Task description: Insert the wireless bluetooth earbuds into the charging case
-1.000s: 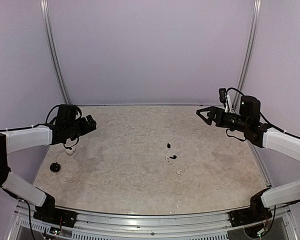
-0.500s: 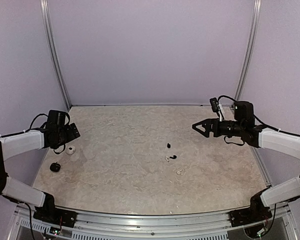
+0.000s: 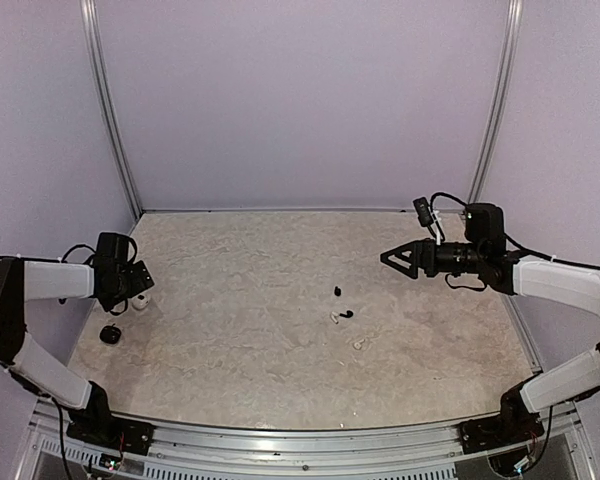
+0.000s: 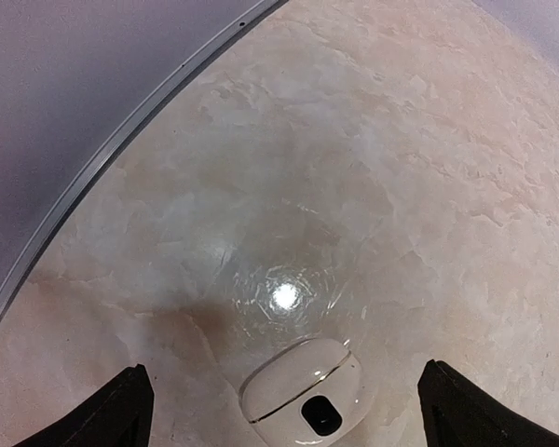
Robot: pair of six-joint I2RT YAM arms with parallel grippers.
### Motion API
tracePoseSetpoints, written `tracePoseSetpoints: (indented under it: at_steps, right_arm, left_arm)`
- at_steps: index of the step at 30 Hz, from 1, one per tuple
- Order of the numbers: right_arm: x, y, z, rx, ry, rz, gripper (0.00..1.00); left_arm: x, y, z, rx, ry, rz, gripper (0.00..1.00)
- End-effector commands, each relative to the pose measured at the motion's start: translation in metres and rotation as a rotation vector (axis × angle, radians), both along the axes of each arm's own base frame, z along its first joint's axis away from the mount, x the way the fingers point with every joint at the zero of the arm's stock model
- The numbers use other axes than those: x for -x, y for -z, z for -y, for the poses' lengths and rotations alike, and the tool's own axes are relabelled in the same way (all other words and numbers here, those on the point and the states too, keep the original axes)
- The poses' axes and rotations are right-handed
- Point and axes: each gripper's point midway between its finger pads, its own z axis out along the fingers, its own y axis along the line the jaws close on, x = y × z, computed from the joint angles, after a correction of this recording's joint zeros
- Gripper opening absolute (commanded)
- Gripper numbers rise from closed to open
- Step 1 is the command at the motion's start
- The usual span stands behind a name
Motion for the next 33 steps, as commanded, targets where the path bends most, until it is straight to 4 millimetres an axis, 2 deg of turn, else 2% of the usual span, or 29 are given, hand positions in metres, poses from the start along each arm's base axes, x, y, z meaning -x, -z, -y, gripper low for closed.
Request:
tracePoseSetpoints:
  at_steps: [1, 4, 8, 11, 16, 21, 24, 30, 33]
  right_arm:
    - [0.004, -0.001, -0.004, -0.016, -0.035, 0.008, 1.00]
    - [0.005, -0.002, -0.005, -0.018, -0.046, 0.005, 0.99]
    - [0.003, -0.005, -0.006, -0.007, -0.051, 0.011, 0.99]
    - [0.003, -0.006, -0.006, -0.014, -0.053, 0.011, 0.99]
    - [0.004, -0.005, -0.007, -0.023, -0.060, 0.000, 0.99]
    - [0.005, -0.006, -0.007, -0.024, -0.063, 0.002, 1.00]
    - [0.006, -0.006, -0.007, -0.025, -0.065, 0.000, 1.00]
    - [0.007, -0.005, -0.007, -0.021, -0.070, -0.004, 1.00]
    - [0.007, -0.006, -0.007, -0.019, -0.072, 0.004, 1.00]
  left_arm:
    - [-0.010, 0.009, -0.001, 0.016, 0.018, -0.005, 0.97]
    - [-0.015, 0.011, 0.001, 0.021, 0.040, -0.009, 0.93]
    - [-0.013, 0.025, 0.012, 0.070, 0.085, -0.043, 0.83]
    - [-0.006, 0.036, 0.029, 0.124, 0.131, -0.055, 0.74]
    - [0.002, 0.049, 0.058, 0.142, 0.191, -0.072, 0.64]
    - [0.004, 0.052, 0.070, 0.082, 0.213, -0.119, 0.58]
    - [0.003, 0.054, 0.074, 0.057, 0.229, -0.139, 0.57]
    - [-0.004, 0.048, 0.063, -0.005, 0.183, -0.158, 0.69]
    - [-0.010, 0.048, 0.061, -0.019, 0.177, -0.171, 0.69]
